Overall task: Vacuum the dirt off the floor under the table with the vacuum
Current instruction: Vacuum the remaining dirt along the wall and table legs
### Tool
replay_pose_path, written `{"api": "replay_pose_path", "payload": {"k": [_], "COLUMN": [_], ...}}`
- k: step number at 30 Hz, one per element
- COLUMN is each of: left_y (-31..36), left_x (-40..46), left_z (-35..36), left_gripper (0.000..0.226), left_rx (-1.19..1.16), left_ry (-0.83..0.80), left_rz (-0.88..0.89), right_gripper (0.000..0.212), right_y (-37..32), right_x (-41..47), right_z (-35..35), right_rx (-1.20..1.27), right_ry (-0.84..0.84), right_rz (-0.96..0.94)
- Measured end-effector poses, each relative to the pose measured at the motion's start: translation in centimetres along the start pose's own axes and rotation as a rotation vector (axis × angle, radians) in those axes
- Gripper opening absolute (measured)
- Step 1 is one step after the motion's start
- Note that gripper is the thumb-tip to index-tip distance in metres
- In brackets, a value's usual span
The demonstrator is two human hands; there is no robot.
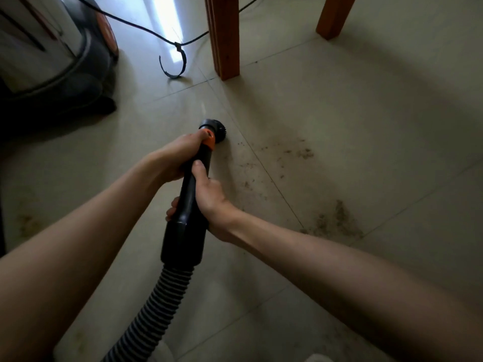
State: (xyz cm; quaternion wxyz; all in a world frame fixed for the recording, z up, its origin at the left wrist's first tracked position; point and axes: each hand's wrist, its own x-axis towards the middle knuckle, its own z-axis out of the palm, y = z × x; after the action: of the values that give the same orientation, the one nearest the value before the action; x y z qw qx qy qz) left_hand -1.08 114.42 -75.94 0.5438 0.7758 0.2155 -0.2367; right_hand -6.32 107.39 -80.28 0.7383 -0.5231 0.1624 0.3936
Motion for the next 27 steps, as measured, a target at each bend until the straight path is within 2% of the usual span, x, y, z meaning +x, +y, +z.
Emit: {"api": "replay_pose_path", "payload": {"k": [6, 10, 14, 16, 21, 23, 27], "left_y": [-2.2, -3.5, -4.0, -5.1, -9.0, -10.0, -11.0], "left_x": [-0.4, -0.8, -2.3, -3.2, -3.9, -4.0, -4.2], "left_z": [-1.9, -3.5, -4.8, -4.9, -4.3, -4.3, -4.4], "left_gripper": [0.034, 0.033, 0.029, 0.027, 0.020, 0.026, 0.030], "left_rx": [0.084, 0.131, 0.070, 0.036, -0.015, -0.040, -0.047], "left_ry": [0.004, 0.010, 0.061, 0.083, 0.168, 0.203, 0.212], "left_rz": [-0.056, -0.098, -0.158, -0.174, -0.094, -0.090, -0.066], "right_gripper": [0.052, 0.044, 0.037, 0.039, 0.040, 0.041, 0.040], "right_y": [1.5, 1.7, 0.3, -0.3, 0.1, 0.6, 1.7], "right_x": [-1.3, -1.6, -1.9, -1.7, 1.6, 3.2, 5.6], "right_z": [1.0, 1.8, 0.9, -0.2, -1.9, -1.2, 1.7], "right_rx": [0.044, -0.118, -0.274, -0.325, -0.341, -0.302, -0.171], "right_ry": [-0.211, -0.281, -0.394, -0.336, 0.116, 0.162, 0.087], "right_rz": [0.147, 0.173, 0.212, 0.260, 0.180, 0.170, 0.174]}}
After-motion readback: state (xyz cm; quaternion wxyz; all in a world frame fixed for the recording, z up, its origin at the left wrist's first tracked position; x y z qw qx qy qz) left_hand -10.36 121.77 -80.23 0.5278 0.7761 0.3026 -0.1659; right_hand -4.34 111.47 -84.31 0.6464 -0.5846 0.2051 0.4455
